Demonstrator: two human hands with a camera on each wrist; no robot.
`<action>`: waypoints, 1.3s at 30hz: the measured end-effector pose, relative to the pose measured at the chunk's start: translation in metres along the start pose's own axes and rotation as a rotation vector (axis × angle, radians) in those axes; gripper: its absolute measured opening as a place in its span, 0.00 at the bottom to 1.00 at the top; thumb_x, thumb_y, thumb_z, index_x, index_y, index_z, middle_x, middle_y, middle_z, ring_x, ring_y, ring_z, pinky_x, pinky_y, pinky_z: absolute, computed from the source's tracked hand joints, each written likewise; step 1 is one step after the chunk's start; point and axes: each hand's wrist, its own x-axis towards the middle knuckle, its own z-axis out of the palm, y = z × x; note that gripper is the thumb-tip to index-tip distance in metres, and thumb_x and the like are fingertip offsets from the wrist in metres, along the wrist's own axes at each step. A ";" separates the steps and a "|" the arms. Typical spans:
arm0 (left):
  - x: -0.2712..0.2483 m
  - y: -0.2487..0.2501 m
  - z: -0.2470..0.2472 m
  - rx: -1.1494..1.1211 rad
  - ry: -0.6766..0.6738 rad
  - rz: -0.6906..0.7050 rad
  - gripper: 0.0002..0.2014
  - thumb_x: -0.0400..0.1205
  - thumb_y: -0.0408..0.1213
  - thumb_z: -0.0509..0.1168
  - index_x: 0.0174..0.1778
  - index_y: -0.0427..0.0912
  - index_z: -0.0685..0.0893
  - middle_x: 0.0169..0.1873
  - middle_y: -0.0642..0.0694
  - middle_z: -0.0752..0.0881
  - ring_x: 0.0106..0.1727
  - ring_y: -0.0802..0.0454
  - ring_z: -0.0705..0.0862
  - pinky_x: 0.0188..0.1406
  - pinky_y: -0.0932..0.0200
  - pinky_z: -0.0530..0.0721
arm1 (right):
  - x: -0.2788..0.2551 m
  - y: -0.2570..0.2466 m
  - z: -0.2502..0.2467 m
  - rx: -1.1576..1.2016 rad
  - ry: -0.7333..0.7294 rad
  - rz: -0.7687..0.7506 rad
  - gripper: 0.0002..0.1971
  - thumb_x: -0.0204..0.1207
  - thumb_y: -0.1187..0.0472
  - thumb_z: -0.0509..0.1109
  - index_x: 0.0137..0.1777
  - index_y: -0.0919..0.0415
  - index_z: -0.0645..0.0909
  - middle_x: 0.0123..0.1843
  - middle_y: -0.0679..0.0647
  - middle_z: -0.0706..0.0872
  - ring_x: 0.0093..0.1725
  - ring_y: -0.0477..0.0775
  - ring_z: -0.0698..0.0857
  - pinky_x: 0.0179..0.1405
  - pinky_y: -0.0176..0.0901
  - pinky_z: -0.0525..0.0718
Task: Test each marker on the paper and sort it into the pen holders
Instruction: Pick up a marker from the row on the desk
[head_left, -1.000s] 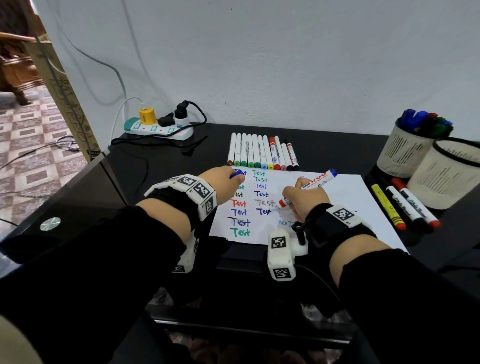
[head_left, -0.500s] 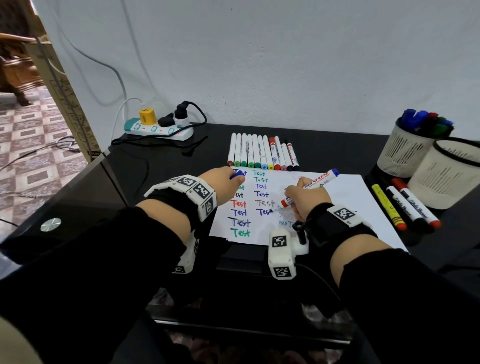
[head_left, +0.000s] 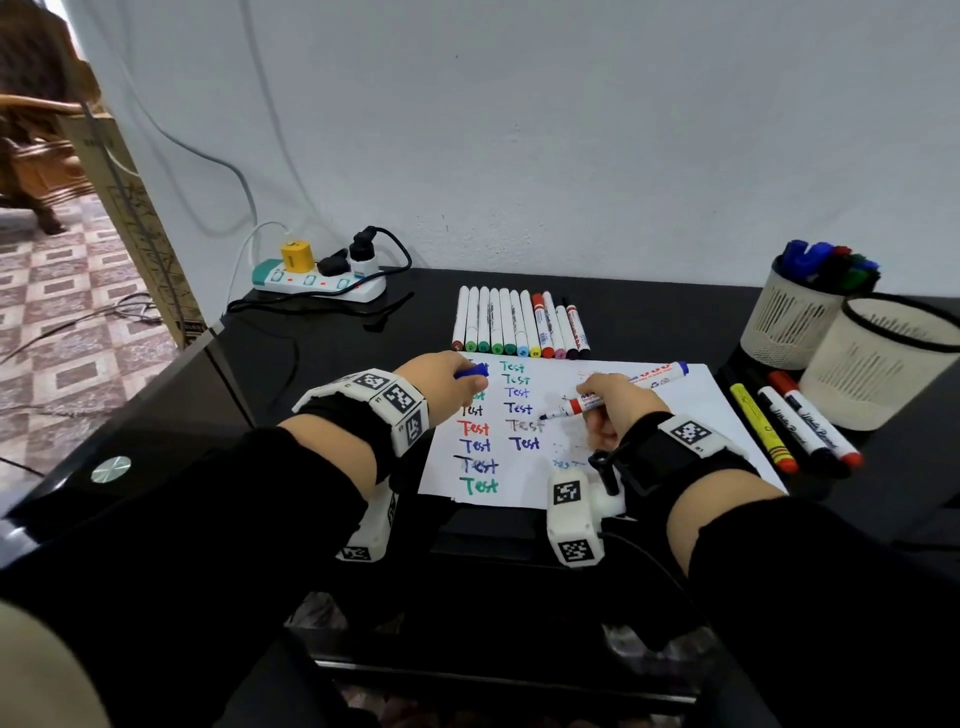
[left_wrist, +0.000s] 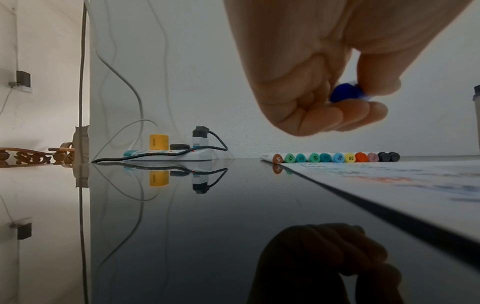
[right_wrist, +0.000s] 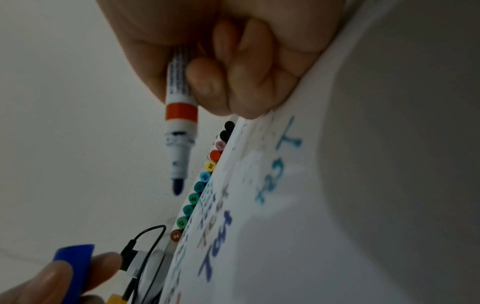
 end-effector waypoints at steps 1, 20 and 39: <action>-0.002 0.001 -0.002 -0.037 0.006 0.015 0.18 0.85 0.47 0.56 0.67 0.43 0.75 0.45 0.51 0.82 0.41 0.58 0.78 0.40 0.64 0.74 | -0.002 -0.004 -0.001 0.042 -0.011 -0.009 0.12 0.76 0.62 0.68 0.31 0.64 0.74 0.14 0.53 0.71 0.18 0.50 0.66 0.19 0.37 0.68; -0.026 0.038 -0.025 -0.458 -0.008 0.318 0.05 0.83 0.41 0.63 0.42 0.55 0.81 0.31 0.59 0.84 0.33 0.60 0.77 0.45 0.61 0.78 | -0.045 -0.080 -0.010 0.084 -0.154 -0.466 0.22 0.74 0.70 0.67 0.22 0.56 0.65 0.18 0.53 0.68 0.15 0.47 0.63 0.15 0.30 0.60; -0.033 0.093 -0.030 -0.314 0.139 0.319 0.13 0.87 0.45 0.51 0.45 0.47 0.78 0.32 0.54 0.74 0.31 0.56 0.73 0.28 0.64 0.69 | -0.045 -0.092 -0.024 0.269 -0.175 -0.444 0.21 0.76 0.70 0.62 0.25 0.55 0.61 0.20 0.54 0.65 0.15 0.48 0.62 0.14 0.28 0.57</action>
